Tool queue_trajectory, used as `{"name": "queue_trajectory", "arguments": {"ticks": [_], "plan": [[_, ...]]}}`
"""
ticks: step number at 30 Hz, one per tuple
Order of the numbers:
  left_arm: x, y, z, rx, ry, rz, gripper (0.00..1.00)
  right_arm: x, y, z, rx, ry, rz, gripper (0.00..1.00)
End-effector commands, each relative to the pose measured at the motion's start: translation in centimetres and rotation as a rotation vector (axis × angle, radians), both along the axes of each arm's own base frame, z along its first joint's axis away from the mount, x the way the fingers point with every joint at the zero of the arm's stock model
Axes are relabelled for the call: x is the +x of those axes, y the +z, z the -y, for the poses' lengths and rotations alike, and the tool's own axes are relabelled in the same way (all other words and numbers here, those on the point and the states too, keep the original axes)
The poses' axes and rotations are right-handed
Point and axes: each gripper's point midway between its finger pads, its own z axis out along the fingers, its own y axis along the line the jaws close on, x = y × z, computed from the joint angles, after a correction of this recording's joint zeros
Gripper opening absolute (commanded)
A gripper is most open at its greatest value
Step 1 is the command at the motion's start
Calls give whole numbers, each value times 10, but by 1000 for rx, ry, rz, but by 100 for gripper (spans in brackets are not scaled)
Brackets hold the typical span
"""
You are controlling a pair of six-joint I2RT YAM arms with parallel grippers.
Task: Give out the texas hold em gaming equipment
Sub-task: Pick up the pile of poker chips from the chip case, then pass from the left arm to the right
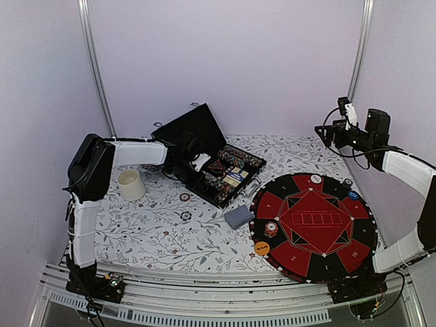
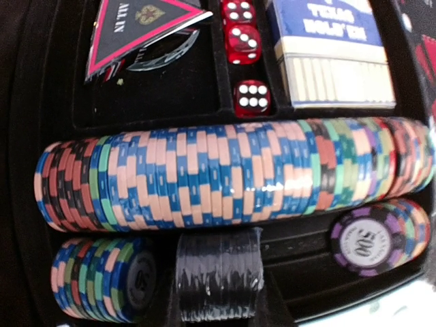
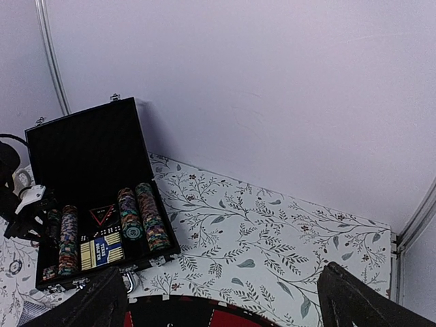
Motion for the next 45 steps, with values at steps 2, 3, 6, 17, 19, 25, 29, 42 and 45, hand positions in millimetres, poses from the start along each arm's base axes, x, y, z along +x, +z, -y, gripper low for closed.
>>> {"name": "queue_trajectory", "arguments": {"ticks": [2, 3, 6, 17, 19, 25, 29, 42, 45], "plan": [[-5, 33, 9, -94, -8, 0, 0, -10, 30, -13, 11, 69, 38, 98], [-8, 40, 10, -112, -11, 1, 0, -10, 31, -16, 10, 73, 30, 98], [-16, 62, 14, -172, -20, 1, 0, -9, 25, -34, -52, 93, -2, 97], [-53, 169, 44, -643, -21, 10, 0, -109, -2, -232, -516, 638, 412, 99], [-62, 184, 51, -744, -36, -21, 0, -118, -6, -262, -552, 702, 504, 99], [-87, 206, 56, -867, -102, -93, 0, -109, -31, -324, -684, 762, 577, 100], [-96, 213, 55, -904, -123, -102, 0, -106, -34, -341, -677, 798, 589, 91], [-100, 215, 57, -923, -155, -109, 0, -106, -56, -364, -711, 862, 571, 62], [-100, 216, 57, -926, -161, -109, 0, -100, -57, -365, -727, 846, 566, 52]]}}
